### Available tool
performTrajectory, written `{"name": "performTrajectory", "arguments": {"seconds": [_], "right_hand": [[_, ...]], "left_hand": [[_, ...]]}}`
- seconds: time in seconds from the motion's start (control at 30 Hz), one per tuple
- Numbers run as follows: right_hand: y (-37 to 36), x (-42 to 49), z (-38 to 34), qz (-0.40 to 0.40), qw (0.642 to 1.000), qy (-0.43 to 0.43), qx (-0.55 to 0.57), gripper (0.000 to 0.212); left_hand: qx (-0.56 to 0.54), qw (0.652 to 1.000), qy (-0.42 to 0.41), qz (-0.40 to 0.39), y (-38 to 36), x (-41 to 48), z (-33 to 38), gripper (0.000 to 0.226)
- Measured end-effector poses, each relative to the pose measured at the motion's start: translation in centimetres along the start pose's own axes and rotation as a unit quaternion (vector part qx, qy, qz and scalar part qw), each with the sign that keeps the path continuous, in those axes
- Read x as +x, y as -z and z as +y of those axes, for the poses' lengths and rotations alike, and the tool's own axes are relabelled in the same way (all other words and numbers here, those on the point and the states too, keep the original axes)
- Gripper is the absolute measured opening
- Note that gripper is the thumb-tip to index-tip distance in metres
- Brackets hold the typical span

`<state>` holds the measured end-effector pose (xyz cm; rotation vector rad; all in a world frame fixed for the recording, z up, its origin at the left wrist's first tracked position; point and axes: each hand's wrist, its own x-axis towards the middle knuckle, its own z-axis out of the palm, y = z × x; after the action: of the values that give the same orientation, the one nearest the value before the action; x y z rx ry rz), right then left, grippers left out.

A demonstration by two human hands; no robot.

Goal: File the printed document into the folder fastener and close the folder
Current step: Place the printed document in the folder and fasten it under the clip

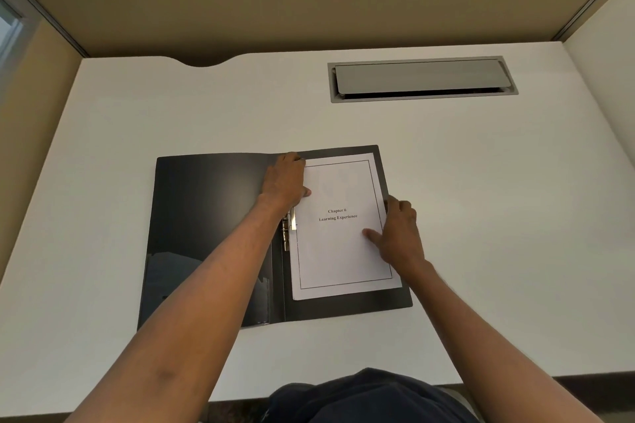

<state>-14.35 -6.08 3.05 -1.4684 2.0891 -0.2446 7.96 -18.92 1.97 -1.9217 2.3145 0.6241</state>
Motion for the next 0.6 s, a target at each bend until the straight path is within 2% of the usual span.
{"name": "performTrajectory", "arguments": {"seconds": [0.1, 0.37, 0.47, 0.53, 0.6], "right_hand": [[-0.1, 0.5, -0.1, 0.001, 0.999, 0.003, 0.039, 0.078], [-1.5, 0.7, -0.5, -0.013, 1.0, 0.018, -0.006, 0.09], [-2.1, 0.5, -0.3, -0.011, 0.999, 0.028, -0.041, 0.087], [-2.3, 0.5, -0.3, -0.006, 0.998, 0.032, -0.055, 0.085], [-2.4, 0.5, -0.4, -0.002, 0.998, 0.036, -0.058, 0.084]], "left_hand": [[-0.015, 1.0, 0.003, 0.0, 0.0, 0.0, -0.1, 0.076], [-0.095, 0.995, -0.007, 0.011, 0.2, -0.5, -0.5, 0.075], [-0.195, 0.976, 0.016, 0.093, 0.5, -1.7, -1.4, 0.052], [-0.237, 0.955, 0.071, 0.163, 0.4, -3.0, -2.3, 0.027], [-0.271, 0.938, 0.136, 0.166, 0.1, -4.0, -3.2, 0.017]]}}
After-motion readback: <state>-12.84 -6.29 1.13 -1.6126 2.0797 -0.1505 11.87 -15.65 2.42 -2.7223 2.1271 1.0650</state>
